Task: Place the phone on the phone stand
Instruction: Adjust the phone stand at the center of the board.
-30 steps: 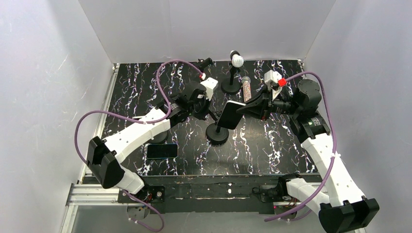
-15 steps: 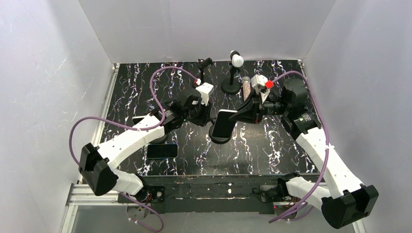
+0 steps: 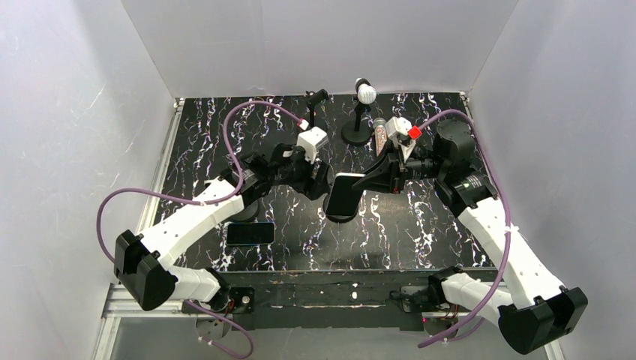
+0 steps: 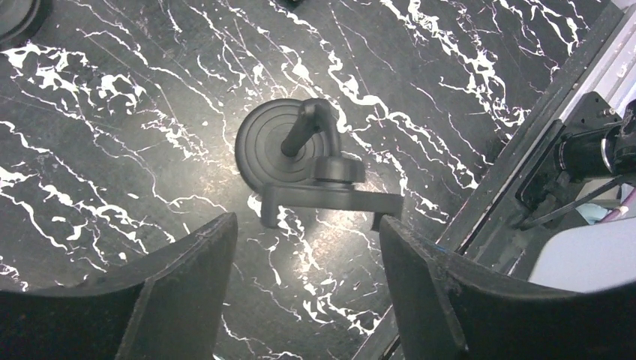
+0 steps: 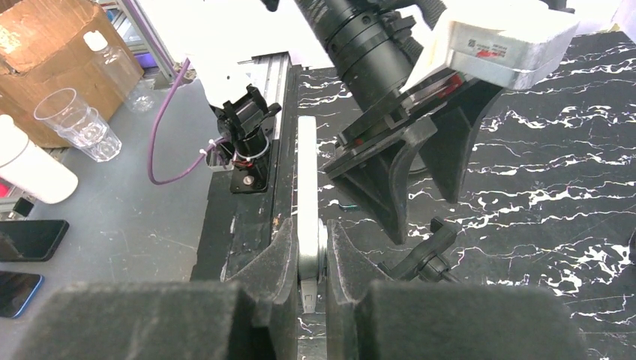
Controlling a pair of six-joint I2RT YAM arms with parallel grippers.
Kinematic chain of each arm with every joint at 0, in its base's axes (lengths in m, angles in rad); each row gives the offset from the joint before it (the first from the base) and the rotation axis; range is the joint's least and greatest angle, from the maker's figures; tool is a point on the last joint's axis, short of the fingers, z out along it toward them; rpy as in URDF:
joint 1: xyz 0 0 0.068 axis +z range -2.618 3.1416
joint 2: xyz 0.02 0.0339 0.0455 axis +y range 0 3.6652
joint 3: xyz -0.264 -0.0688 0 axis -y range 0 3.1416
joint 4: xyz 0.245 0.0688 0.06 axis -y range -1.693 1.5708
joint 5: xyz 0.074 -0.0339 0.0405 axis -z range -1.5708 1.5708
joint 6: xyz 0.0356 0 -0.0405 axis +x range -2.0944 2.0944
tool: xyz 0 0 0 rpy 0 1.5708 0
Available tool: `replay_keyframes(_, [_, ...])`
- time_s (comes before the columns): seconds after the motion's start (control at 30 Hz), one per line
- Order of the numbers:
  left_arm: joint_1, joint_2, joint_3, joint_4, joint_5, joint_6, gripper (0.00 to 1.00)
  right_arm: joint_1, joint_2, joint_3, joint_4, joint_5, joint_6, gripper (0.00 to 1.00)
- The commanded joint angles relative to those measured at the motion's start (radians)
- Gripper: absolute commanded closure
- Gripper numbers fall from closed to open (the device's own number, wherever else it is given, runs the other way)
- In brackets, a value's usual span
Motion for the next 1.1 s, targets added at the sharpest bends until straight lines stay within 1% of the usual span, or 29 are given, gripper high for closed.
replay_keyframes(0.0, [0.102,-0.036,0.017,-0.046,0.172,0.104,0.3,0.005,-0.049,0.065,0.025,0.003,-0.009,0.99])
replay_keyframes(0.1, [0.158,-0.031,0.016,-0.067,0.242,0.174,0.31,0.005,-0.053,0.077,0.016,0.017,-0.008,0.99])
replay_keyframes(0.17, [0.18,-0.018,0.02,-0.08,0.278,0.221,0.33,0.003,-0.048,0.09,0.006,0.021,-0.008,0.99])
replay_keyframes(0.3, [0.21,0.041,0.058,-0.119,0.368,0.286,0.4,-0.004,-0.034,0.112,-0.001,0.017,0.01,0.99])
replay_keyframes(0.4, [0.216,0.084,0.096,-0.145,0.432,0.346,0.42,-0.016,-0.023,0.126,0.0,-0.001,0.034,0.99])
replay_keyframes(0.53, [0.217,0.143,0.16,-0.213,0.444,0.417,0.43,-0.024,-0.01,0.139,0.008,-0.018,0.063,0.99])
replay_keyframes(0.6, [0.218,0.17,0.18,-0.23,0.447,0.428,0.44,-0.024,-0.004,0.14,0.014,-0.028,0.073,0.99])
replay_keyframes(0.73, [0.218,0.207,0.199,-0.231,0.486,0.428,0.51,-0.024,0.006,0.138,0.019,-0.039,0.08,0.99])
replay_keyframes(1.07, [0.218,0.236,0.21,-0.237,0.488,0.435,0.71,-0.023,0.045,0.144,0.012,-0.043,0.086,0.99])
